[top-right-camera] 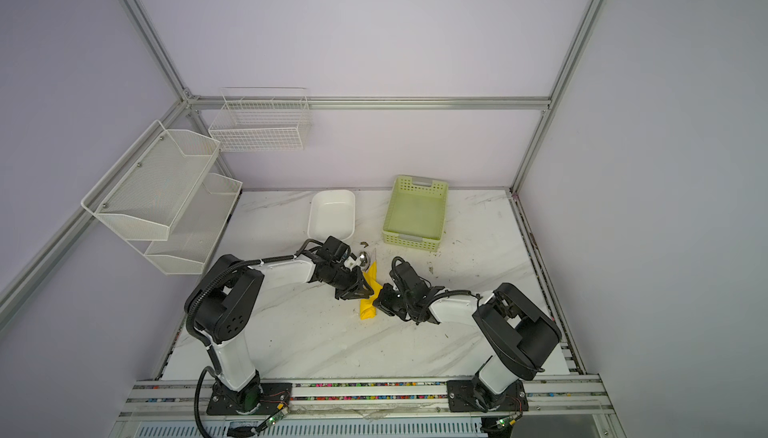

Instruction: Place the utensils on the paper napkin and roll it up

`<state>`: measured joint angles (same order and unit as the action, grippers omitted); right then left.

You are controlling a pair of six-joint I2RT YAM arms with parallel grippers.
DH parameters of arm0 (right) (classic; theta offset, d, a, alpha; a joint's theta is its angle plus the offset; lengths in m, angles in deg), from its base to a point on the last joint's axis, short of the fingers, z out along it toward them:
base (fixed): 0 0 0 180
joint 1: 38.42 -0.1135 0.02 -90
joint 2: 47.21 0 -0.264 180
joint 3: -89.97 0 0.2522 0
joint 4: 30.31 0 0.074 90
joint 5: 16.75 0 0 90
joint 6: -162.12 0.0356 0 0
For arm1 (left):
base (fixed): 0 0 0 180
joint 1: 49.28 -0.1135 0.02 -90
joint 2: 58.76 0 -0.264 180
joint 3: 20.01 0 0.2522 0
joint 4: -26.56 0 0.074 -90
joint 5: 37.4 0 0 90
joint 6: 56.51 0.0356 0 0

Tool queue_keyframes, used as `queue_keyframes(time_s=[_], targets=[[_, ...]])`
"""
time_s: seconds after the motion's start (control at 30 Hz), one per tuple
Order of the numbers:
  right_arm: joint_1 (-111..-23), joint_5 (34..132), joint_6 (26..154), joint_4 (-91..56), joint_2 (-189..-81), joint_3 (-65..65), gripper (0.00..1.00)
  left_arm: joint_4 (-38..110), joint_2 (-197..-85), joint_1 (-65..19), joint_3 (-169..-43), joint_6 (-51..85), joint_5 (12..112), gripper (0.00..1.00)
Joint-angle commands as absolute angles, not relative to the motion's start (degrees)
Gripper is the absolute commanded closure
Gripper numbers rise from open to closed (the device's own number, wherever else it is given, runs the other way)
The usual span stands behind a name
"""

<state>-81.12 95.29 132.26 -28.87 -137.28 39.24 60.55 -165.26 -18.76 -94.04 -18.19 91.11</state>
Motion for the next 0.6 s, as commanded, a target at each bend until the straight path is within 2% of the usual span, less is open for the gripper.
queue_keyframes(time_s=[0.0,0.57], targets=[[-80.0,93.8,131.8,-26.8,-136.9,37.9,1.0,66.7,-166.2,-19.0,-95.5,-18.4,86.9,0.77],[-77.8,91.6,123.3,-20.8,-142.1,38.3,1.0,67.0,-165.2,-19.3,-94.4,-17.8,85.8,0.78]])
